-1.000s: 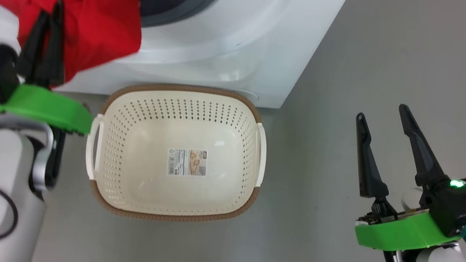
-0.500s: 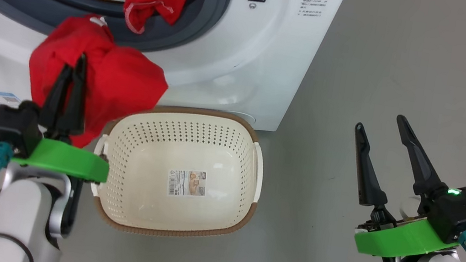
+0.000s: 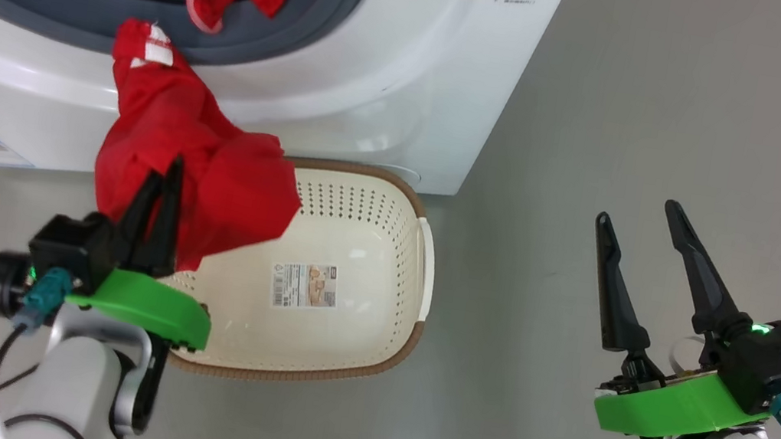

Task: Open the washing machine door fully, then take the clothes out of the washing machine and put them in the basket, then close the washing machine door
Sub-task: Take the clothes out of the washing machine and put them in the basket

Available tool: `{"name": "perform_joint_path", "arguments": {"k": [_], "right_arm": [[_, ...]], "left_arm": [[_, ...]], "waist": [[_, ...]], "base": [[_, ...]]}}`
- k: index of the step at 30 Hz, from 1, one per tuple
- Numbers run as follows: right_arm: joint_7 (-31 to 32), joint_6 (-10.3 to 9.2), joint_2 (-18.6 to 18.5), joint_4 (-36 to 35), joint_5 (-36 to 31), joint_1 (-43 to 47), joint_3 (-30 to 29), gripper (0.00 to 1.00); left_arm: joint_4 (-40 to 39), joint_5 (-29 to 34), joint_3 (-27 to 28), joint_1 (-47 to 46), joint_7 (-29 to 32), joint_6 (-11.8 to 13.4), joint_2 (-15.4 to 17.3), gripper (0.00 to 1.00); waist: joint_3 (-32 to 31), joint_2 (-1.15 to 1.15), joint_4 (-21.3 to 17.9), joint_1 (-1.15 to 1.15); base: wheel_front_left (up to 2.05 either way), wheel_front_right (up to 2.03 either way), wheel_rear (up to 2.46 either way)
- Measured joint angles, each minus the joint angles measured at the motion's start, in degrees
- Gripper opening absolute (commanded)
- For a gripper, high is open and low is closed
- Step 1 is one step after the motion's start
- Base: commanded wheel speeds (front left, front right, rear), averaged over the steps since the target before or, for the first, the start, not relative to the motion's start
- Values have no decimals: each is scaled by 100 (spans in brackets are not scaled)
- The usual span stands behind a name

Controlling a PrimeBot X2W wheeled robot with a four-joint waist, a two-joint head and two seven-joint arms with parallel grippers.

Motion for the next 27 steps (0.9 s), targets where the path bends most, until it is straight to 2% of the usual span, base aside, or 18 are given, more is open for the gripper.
{"name": "perform_joint_path", "arguments": {"k": [5, 7, 16, 27], "right_arm": [[0, 0, 0, 34, 29, -77, -2, 100], [0, 0, -1, 54, 32, -133, 13, 100], [0, 0, 0, 80, 89, -410, 200, 100], [0, 0, -1, 108, 212, -432, 230, 100]], "left_arm": [[684, -91, -56, -88, 1, -55, -66, 0], [947, -245, -35, -229, 1, -175, -97, 0], [2239, -672, 125, -812, 2, -392, -181, 0], [3976, -725, 10, -1842, 12, -599, -199, 0]], "waist": [[193, 0, -26, 0], [272, 0, -27, 0], [622, 0, -60, 0], [1068, 0, -252, 0]], "base": [[0, 0, 0], [0, 0, 0], [0, 0, 0], [0, 0, 0]]}}
